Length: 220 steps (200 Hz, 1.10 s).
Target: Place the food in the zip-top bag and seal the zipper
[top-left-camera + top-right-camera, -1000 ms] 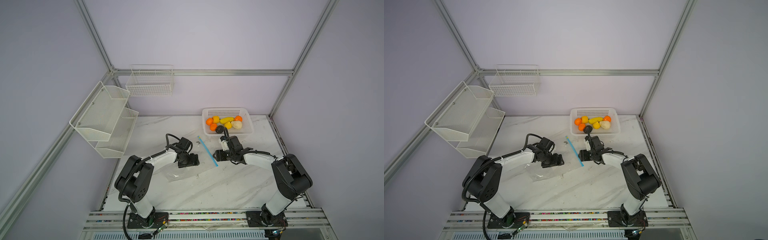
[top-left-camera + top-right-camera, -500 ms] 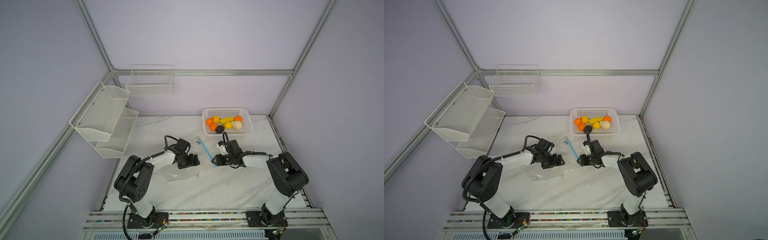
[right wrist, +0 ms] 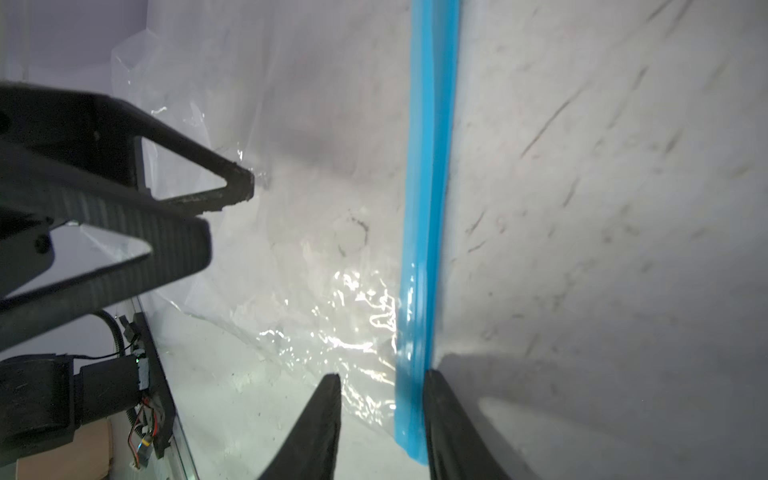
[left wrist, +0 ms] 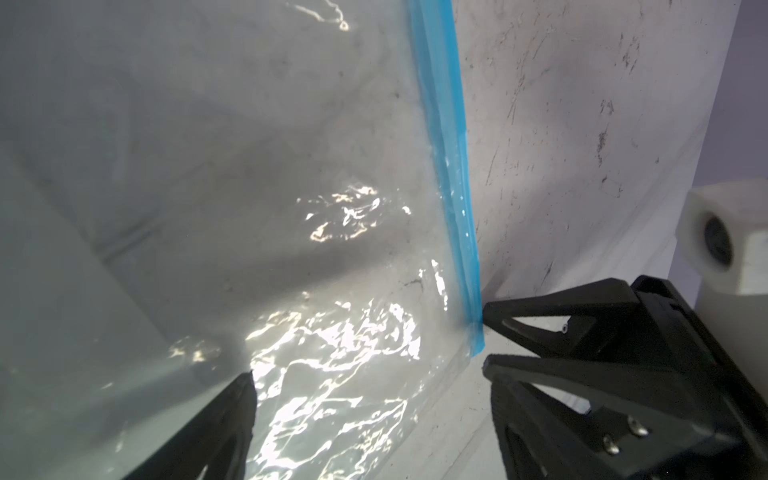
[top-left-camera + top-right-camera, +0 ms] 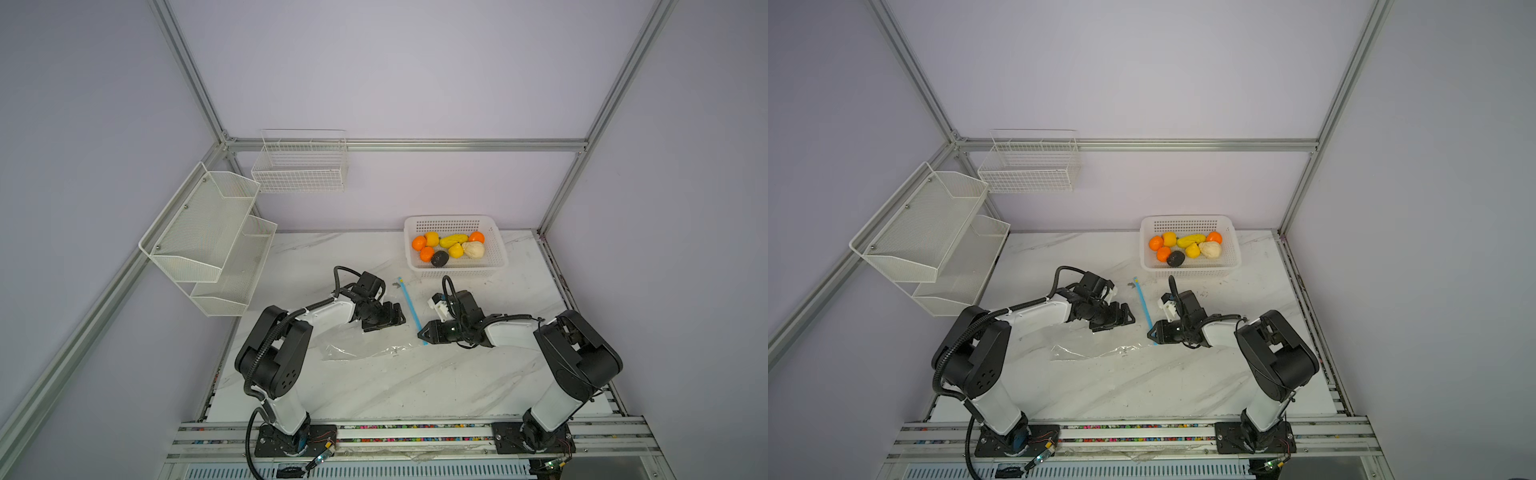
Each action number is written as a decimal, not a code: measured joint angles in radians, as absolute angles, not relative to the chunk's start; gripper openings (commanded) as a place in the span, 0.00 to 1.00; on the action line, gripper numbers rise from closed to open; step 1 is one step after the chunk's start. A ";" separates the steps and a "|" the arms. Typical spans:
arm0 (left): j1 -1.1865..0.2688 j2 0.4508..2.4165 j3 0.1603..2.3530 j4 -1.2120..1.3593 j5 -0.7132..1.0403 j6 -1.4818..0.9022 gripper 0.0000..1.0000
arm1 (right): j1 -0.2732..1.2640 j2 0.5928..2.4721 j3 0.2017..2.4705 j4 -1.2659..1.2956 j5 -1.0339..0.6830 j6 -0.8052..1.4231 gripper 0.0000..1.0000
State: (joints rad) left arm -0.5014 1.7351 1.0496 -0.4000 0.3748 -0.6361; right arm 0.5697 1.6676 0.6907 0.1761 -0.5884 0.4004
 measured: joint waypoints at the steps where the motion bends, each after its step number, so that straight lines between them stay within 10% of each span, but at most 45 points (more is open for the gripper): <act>1: -0.501 1.735 1.050 -0.400 0.375 -0.636 0.87 | 0.570 1.666 0.690 0.176 -0.589 0.401 0.35; 220: -0.505 1.769 0.973 -0.218 0.448 -0.647 0.74 | 0.495 1.731 0.727 0.268 -0.661 0.525 0.31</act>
State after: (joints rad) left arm -0.5045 1.7691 0.9733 -0.2176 0.4477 -0.6468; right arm 0.4953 1.7309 0.7269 0.2684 -0.6613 0.5247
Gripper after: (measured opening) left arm 0.742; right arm 0.307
